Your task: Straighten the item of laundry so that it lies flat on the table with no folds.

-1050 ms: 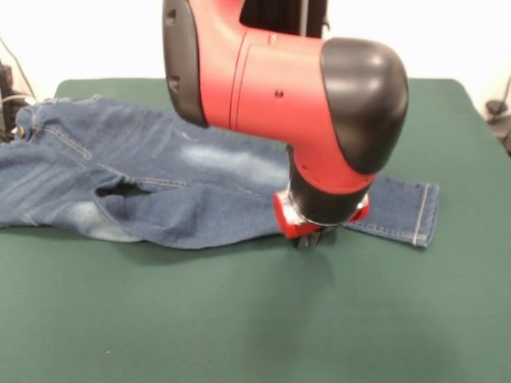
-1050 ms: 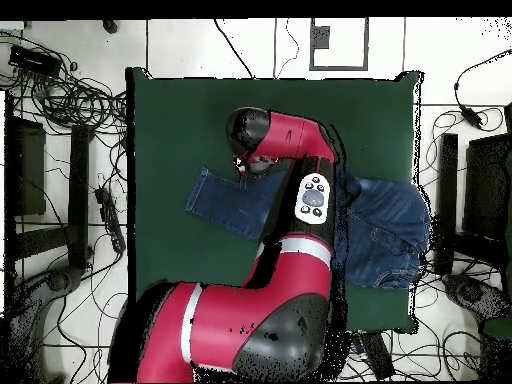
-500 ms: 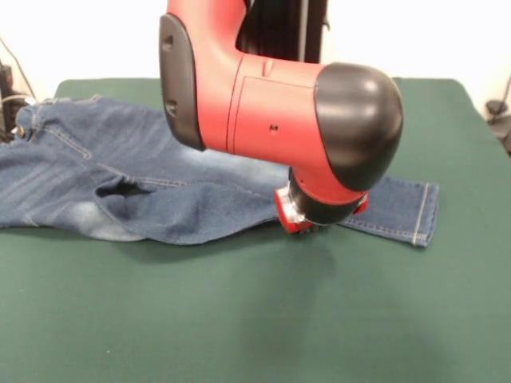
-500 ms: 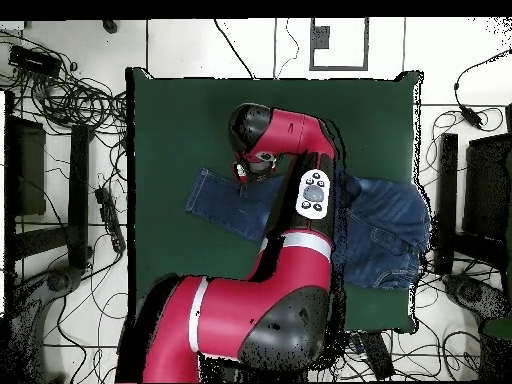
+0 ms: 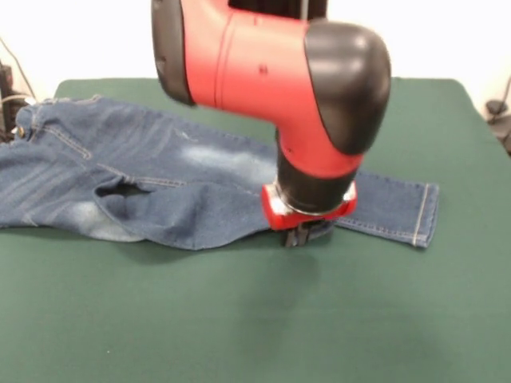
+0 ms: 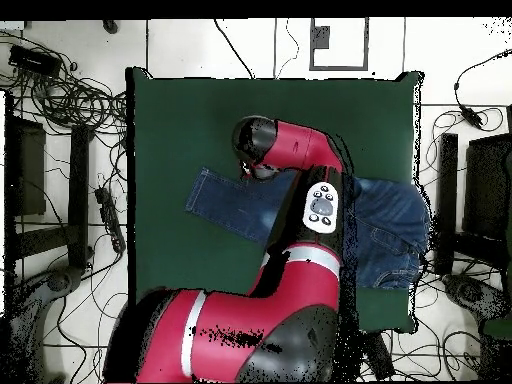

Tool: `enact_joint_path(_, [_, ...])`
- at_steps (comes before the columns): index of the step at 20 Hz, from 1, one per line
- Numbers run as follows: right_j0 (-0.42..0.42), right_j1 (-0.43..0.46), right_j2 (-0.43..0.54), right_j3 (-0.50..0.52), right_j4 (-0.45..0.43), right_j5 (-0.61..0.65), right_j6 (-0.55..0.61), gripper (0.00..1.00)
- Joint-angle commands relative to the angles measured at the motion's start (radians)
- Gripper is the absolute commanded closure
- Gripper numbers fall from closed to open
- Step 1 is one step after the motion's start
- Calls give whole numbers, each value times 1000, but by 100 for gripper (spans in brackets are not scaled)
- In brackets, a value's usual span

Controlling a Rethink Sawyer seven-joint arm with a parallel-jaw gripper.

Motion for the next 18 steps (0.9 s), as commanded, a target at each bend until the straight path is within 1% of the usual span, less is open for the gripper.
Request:
enact_joint_path(1, [-40,-315,152,392,-19,-431,150,100])
enact_joint_path(3, [-71,-381,200,441,-9,-492,132,100])
enact_joint_path(5, [-96,-417,240,477,-3,-525,126,100])
enact_joint_path(9, [-152,-465,329,538,-30,-657,145,100])
enact_joint_path(13, [-202,-475,404,574,-68,-748,154,100])
enact_joint_path(18, [-202,-462,408,559,-90,-777,168,100])
